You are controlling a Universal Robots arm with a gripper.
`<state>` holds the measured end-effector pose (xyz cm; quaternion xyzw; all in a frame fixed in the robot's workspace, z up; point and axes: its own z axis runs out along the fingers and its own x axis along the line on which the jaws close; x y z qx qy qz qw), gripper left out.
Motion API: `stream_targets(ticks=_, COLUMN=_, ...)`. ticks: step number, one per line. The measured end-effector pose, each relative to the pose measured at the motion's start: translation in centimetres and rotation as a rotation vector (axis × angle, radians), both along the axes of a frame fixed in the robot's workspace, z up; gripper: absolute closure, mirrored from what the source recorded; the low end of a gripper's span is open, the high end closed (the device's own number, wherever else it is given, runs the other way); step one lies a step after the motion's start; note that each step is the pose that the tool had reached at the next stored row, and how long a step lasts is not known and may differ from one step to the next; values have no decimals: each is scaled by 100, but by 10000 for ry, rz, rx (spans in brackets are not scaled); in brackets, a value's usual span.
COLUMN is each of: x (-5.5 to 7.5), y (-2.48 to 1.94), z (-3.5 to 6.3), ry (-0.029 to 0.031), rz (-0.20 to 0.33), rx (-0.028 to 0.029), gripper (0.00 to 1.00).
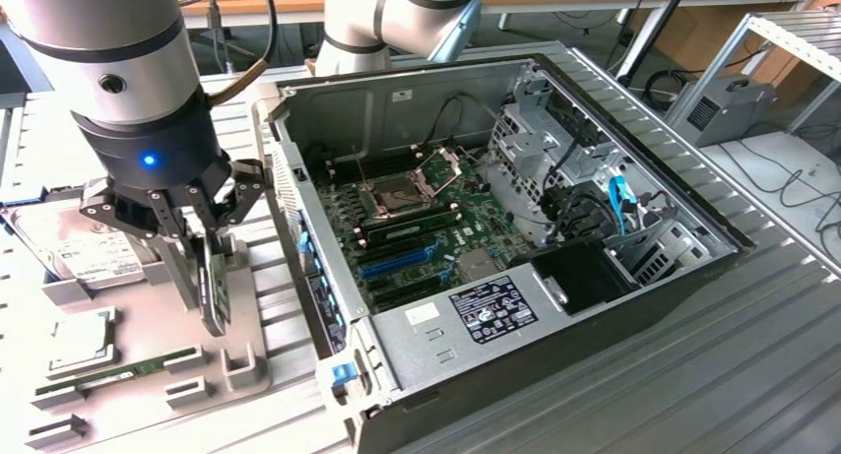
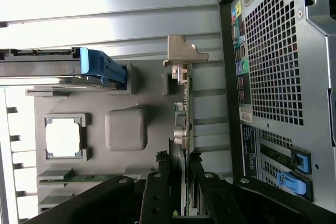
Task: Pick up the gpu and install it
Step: 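Pick up the gpu and move the gpu toward the slot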
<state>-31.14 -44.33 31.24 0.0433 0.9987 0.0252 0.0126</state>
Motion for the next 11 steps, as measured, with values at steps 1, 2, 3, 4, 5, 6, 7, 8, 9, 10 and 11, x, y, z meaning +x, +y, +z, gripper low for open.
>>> stream_targets(ticks=1, x=0, y=0, z=3, ry=0, rz=0, rx=1, gripper=74)
stream_targets(ticks=2, x=0, y=0, z=4, ry=0, rz=0, rx=3, gripper=74)
stream_targets(ticks=3, x=0, y=0, z=6, ry=0, rz=0, rx=4, gripper=74)
stream_targets(ticks=4, x=0, y=0, z=8, ry=1, rz=0, rx=4, gripper=74)
stream_targets(ticks=5, x=0, y=0, z=11, ry=1, rz=0, rx=5, gripper=74)
stream_targets(ticks=6, x=0, y=0, z=13, ry=1, rz=0, rx=6, gripper=74)
stream_targets(ticks=7, x=0, y=0, z=15, ry=1, rz=0, rx=8, gripper=74)
stream_targets(ticks=8, x=0, y=0, z=18, ry=0, rz=0, rx=9, gripper=74)
stream_targets(ticks=9, x=0, y=0, z=20, ry=0, rz=1, rx=10, gripper=74)
stream_targets(ticks=10, x=0, y=0, z=24, ry=1, rz=0, rx=11, gripper=74)
stream_targets(ticks=11, x=0, y=0, z=27, ry=0, rz=0, rx=12, gripper=74)
